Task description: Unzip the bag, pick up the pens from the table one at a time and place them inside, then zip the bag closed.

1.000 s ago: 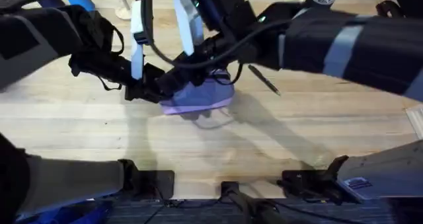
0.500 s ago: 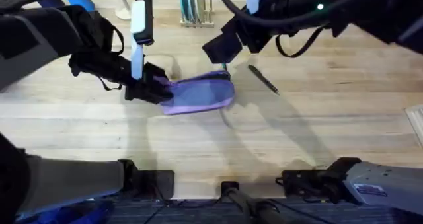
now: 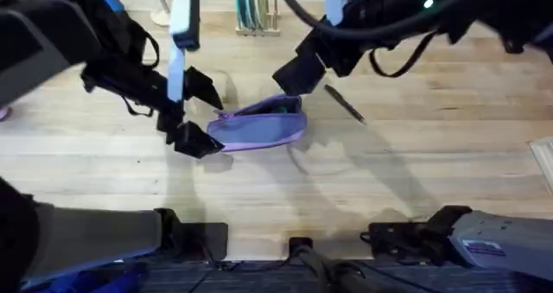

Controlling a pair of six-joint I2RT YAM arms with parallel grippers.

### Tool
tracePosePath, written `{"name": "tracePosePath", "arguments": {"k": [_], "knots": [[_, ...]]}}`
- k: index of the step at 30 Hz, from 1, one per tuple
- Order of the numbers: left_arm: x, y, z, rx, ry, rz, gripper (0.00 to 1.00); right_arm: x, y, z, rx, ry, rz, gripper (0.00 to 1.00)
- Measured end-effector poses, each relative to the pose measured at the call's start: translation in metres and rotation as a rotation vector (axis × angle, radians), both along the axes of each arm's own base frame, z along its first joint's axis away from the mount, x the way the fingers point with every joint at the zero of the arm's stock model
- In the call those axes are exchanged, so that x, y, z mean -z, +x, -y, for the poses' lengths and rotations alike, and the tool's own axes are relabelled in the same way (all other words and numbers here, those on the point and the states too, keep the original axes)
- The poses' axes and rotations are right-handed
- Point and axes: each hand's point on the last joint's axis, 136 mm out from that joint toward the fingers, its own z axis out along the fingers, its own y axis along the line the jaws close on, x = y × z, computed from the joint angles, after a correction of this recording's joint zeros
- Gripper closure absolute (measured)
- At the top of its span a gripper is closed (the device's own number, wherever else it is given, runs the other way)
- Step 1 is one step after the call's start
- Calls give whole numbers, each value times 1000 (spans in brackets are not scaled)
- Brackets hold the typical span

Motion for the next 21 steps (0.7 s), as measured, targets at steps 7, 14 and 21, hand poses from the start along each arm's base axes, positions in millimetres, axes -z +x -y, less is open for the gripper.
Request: {"name": "tracePosePath", "arguments": {"k": [7, 14, 21], "knots": [[-64, 4, -6, -23, 5, 32, 7, -28, -19, 7, -108, -54, 1, 6], [-115, 2, -17, -70, 25, 99, 7, -34, -21, 7, -194, -85, 55, 47], [-128, 1, -23, -94, 44, 137, 7, -51, -2, -9, -316, -89, 238, 785]]}}
